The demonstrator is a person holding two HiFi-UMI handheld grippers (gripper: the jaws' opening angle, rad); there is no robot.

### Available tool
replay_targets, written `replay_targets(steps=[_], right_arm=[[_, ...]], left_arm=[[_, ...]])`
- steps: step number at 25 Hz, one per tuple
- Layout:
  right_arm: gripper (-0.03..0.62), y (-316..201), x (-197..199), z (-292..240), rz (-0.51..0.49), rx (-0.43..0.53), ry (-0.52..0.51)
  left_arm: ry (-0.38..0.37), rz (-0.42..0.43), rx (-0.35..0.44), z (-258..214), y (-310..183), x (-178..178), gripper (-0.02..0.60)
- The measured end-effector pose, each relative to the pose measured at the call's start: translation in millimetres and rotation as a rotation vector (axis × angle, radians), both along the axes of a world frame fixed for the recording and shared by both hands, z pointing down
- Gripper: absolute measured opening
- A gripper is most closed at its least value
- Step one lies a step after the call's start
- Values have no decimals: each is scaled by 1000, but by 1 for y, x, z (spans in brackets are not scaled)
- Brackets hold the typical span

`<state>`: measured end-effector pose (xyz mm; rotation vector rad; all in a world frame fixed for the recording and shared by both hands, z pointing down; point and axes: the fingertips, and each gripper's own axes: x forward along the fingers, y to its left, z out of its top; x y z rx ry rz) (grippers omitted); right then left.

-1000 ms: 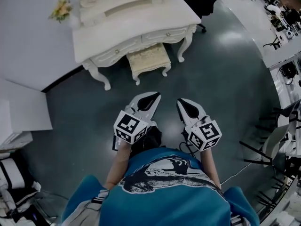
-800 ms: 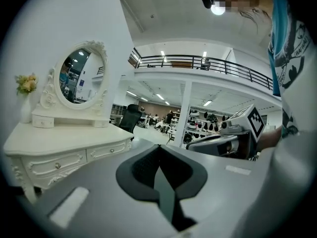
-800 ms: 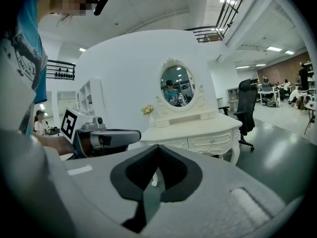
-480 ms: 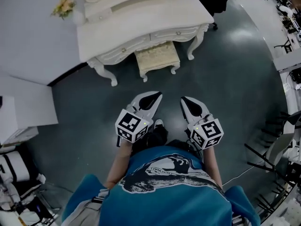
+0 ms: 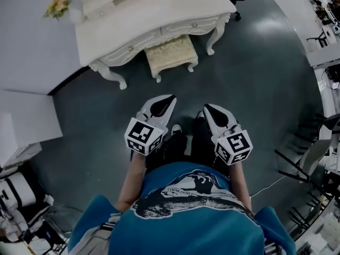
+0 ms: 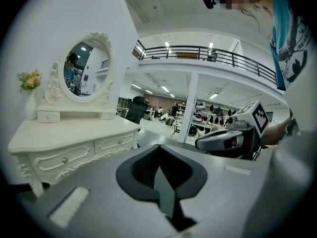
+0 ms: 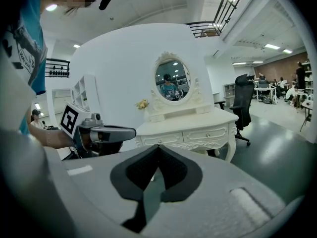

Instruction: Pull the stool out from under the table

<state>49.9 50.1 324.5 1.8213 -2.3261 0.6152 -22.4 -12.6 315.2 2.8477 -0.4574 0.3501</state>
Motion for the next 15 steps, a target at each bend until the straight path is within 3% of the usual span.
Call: replay_targets(steps=[6,11,15], right_arm=[[2,-18,16,9,-44,-17,-10],[2,-60,31,14,-98,11,-31],[2,-104,53,22,-141,-5,9]], left_arm=[[-10,-66,-28,10,-6,2,0],[-20,-160,-39,20,-30,-1,0],[-58,-215,-44,27,-63,2,0]])
